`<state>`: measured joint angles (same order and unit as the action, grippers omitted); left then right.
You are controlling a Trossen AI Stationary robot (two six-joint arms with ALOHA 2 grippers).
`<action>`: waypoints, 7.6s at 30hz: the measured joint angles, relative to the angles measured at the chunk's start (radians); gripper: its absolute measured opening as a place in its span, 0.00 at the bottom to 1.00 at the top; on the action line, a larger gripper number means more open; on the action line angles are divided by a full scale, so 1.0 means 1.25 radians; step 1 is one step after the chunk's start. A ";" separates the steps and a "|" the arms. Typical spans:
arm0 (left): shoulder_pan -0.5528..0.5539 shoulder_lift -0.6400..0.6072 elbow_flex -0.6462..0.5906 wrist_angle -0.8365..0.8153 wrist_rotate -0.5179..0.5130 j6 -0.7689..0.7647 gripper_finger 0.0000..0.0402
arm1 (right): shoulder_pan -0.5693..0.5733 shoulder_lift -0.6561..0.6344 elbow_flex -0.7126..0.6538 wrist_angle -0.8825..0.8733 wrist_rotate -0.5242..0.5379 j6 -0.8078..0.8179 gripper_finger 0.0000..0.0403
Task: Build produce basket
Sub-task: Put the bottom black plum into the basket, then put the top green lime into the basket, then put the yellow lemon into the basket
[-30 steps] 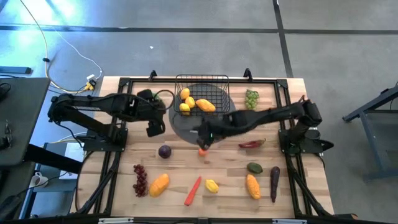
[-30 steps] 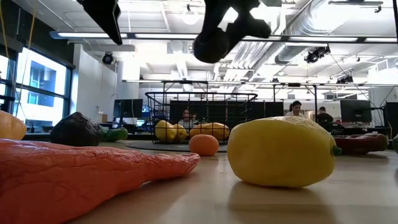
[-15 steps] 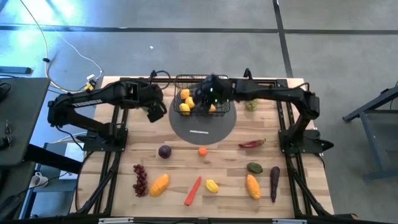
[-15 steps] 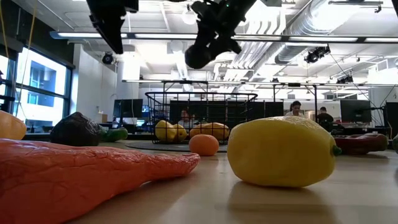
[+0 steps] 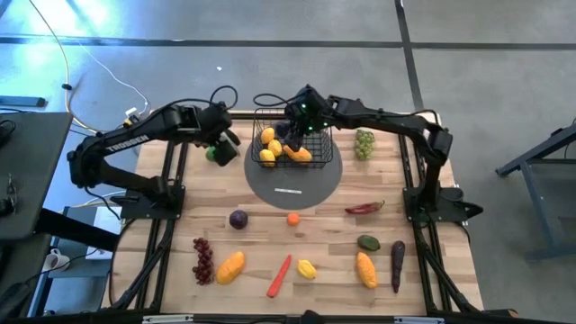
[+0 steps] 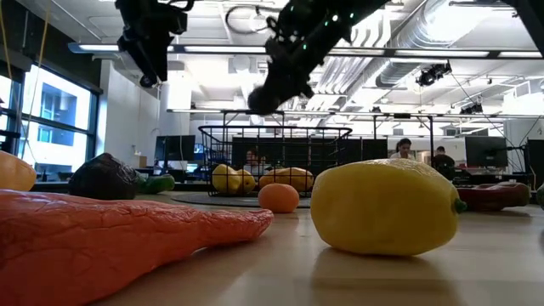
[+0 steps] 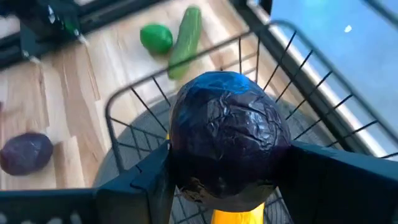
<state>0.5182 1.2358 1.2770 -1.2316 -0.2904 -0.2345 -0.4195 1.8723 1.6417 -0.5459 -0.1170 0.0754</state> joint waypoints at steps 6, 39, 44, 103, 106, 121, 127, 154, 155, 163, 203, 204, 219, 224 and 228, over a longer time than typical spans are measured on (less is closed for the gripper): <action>0.048 0.003 0.000 0.002 0.002 -0.033 0.66 | -0.026 0.052 0.000 0.008 -0.020 -0.040 0.49; 0.100 0.003 0.000 0.005 0.018 -0.034 0.66 | -0.073 0.136 -0.001 0.079 0.045 0.014 0.62; 0.100 0.003 0.000 0.005 0.018 -0.034 0.66 | -0.074 0.136 -0.001 0.076 0.041 0.010 0.68; 0.225 0.200 -0.305 0.209 0.047 0.062 0.66 | -0.073 0.049 -0.001 0.021 0.064 0.016 0.77; 0.225 0.225 -0.305 0.217 0.035 0.071 0.66 | -0.073 0.049 -0.001 0.022 0.064 0.017 0.77; 0.228 0.333 -0.305 0.251 0.014 0.080 0.66 | -0.072 0.049 -0.001 0.022 0.064 0.018 0.77; 0.228 0.350 -0.305 0.250 -0.013 0.116 0.59 | -0.073 0.049 -0.001 0.022 0.064 0.024 0.77; 0.175 0.082 -0.180 0.212 0.058 -0.041 0.42 | -0.072 0.000 0.001 -0.021 0.103 0.018 0.77; 0.168 0.073 -0.166 0.218 0.062 -0.047 0.42 | -0.072 0.000 0.001 -0.024 0.107 0.019 0.77; 0.091 0.053 -0.084 0.336 0.060 -0.062 0.42 | -0.073 -0.024 0.001 -0.066 0.169 0.017 0.77; 0.012 0.288 -0.076 0.600 0.142 -0.066 0.59 | -0.073 -0.098 0.000 -0.196 0.218 0.068 0.77; 0.014 0.288 -0.076 0.594 0.152 -0.062 0.59 | -0.073 -0.098 0.000 -0.197 0.218 0.069 0.77; 0.042 0.264 -0.076 0.567 0.261 -0.084 0.64 | -0.073 -0.100 0.000 -0.226 0.218 0.086 0.77; 0.046 0.207 -0.076 0.532 0.279 -0.093 0.64 | -0.073 -0.113 -0.001 -0.259 0.212 0.086 0.77; 0.036 0.156 -0.076 0.487 0.278 -0.106 0.64 | -0.064 -0.122 -0.001 -0.281 0.200 0.086 0.77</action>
<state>0.5633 1.4309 1.1824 -0.6234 0.0565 -0.3673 -0.4997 1.7199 1.6409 -0.8973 0.1334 0.1833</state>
